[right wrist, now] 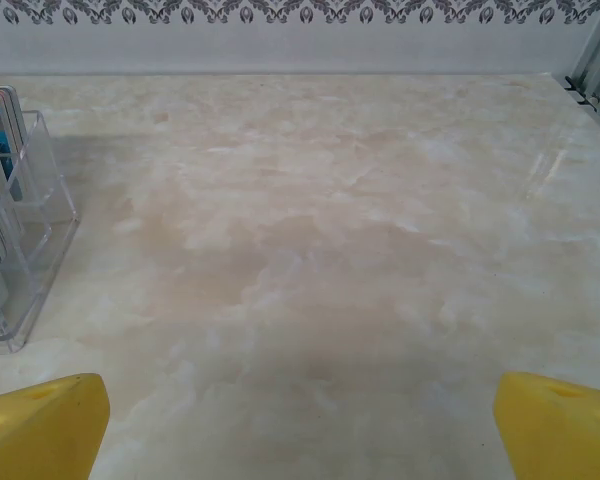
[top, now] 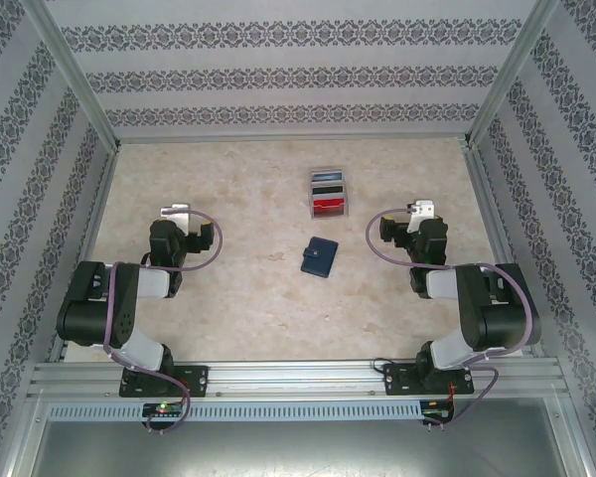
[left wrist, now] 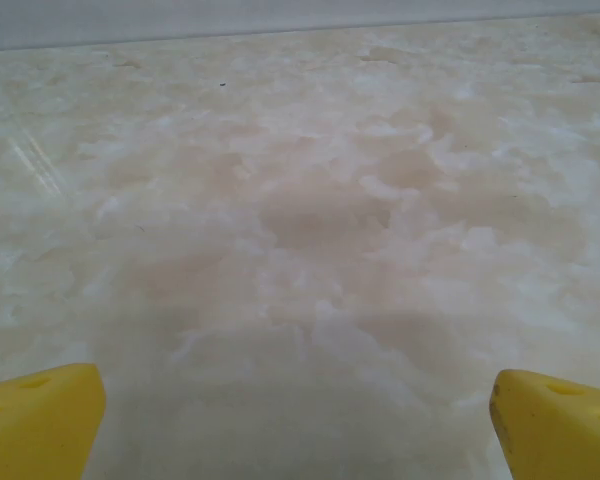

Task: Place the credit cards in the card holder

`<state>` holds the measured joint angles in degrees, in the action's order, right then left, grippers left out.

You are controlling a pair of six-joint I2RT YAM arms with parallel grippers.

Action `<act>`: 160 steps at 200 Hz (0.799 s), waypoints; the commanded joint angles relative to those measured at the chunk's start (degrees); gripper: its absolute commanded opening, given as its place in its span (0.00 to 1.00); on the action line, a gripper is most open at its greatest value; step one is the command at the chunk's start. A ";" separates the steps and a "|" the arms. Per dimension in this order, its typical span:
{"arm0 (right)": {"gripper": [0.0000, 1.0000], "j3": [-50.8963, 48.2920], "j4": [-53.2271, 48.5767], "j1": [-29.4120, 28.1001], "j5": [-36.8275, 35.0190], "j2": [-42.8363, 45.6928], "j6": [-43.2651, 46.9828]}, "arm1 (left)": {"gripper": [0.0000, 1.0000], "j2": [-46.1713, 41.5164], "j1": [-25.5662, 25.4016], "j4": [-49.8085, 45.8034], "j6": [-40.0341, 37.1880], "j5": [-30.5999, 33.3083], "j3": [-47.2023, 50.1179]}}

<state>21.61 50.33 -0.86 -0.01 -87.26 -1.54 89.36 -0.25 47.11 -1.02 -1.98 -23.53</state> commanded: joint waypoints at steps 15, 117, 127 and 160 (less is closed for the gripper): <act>0.98 0.44 0.47 -0.80 -1.08 1.12 1.27 | 0.99 0.10 0.78 -0.47 1.08 -0.86 -0.58; 0.98 -2.94 4.49 -0.37 3.80 2.91 2.38 | 0.99 -0.11 0.78 -0.25 1.02 -0.91 -0.55; 0.98 -4.78 5.77 -0.46 3.80 5.23 2.32 | 1.00 -2.67 0.50 -4.04 0.50 -1.45 -1.38; 0.98 4.08 -20.52 -1.63 -4.24 18.60 -3.71 | 0.99 -17.90 -0.89 -19.93 7.43 7.38 -4.46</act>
<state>18.96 44.05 -1.30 0.73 -76.40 -0.43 80.79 -0.58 35.59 0.38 0.32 -25.34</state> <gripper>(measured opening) 0.982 0.994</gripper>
